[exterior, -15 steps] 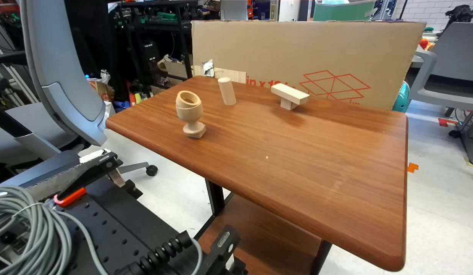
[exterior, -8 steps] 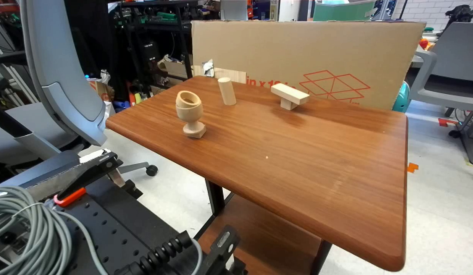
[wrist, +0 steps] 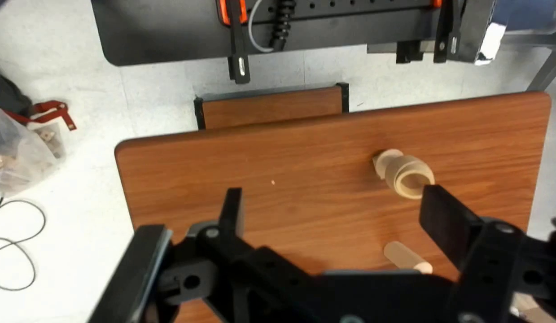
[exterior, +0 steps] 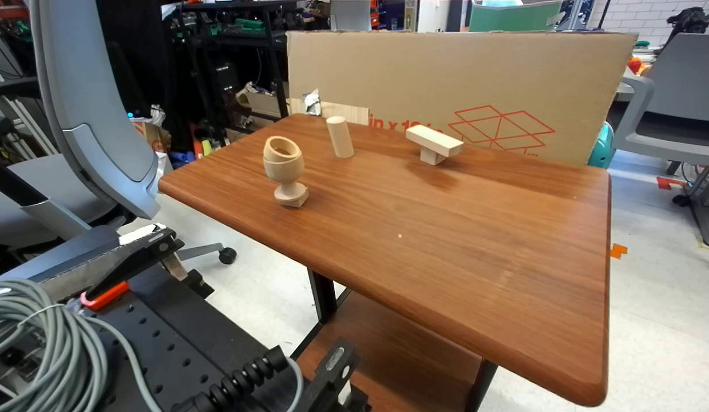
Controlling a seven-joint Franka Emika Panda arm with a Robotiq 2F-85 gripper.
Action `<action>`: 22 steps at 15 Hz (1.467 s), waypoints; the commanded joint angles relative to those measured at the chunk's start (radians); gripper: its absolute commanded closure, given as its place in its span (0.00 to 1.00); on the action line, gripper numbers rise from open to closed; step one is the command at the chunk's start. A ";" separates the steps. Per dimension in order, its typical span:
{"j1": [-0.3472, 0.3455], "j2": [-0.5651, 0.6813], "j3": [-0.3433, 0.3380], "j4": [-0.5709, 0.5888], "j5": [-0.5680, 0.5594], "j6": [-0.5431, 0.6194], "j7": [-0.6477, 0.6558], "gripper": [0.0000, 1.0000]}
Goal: Pick up the round wooden rod and put it on top of the rectangular wooden block
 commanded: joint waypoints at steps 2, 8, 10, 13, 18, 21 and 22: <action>0.031 0.178 0.130 0.157 -0.017 0.091 0.157 0.00; 0.072 0.352 0.256 0.281 -0.143 0.215 0.339 0.00; 0.088 0.415 0.272 0.335 -0.189 0.235 0.381 0.00; 0.113 0.498 0.277 0.413 -0.249 0.254 0.424 0.00; 0.157 0.625 0.272 0.515 -0.327 0.297 0.423 0.00; 0.175 0.674 0.277 0.555 -0.318 0.289 0.376 0.00; 0.180 0.689 0.281 0.569 -0.308 0.284 0.358 0.00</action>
